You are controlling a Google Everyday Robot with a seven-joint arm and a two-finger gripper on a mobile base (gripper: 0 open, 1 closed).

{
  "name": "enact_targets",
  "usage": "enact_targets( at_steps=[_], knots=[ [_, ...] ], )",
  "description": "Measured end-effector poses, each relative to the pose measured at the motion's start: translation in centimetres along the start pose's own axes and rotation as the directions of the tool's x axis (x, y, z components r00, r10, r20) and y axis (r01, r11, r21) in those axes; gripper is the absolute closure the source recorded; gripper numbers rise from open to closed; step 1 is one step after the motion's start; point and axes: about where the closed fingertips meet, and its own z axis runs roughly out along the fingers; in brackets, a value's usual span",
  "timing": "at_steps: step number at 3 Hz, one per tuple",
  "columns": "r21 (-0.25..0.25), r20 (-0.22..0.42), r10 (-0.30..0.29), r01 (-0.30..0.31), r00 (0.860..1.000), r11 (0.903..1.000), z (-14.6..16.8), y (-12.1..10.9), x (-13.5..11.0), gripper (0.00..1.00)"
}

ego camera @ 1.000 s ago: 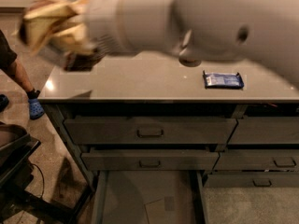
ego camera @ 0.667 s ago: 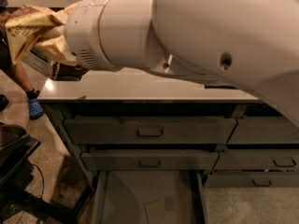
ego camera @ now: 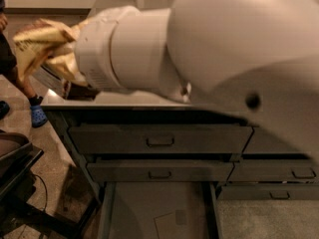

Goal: Place brown chip bag into bottom drawer

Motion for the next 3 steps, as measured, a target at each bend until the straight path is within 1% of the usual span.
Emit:
enact_targets(
  at_steps=[1,2,3],
  knots=[
    [-0.003,-0.085,0.088,-0.089,0.992,0.996,-0.8,3.8,4.6,1.0],
    [-0.033,-0.153,0.197,-0.204,0.968,0.9784,-1.4,9.7,13.5,1.0],
    [-0.033,-0.153,0.197,-0.204,0.968,0.9784,-1.4,9.7,13.5,1.0]
  ],
)
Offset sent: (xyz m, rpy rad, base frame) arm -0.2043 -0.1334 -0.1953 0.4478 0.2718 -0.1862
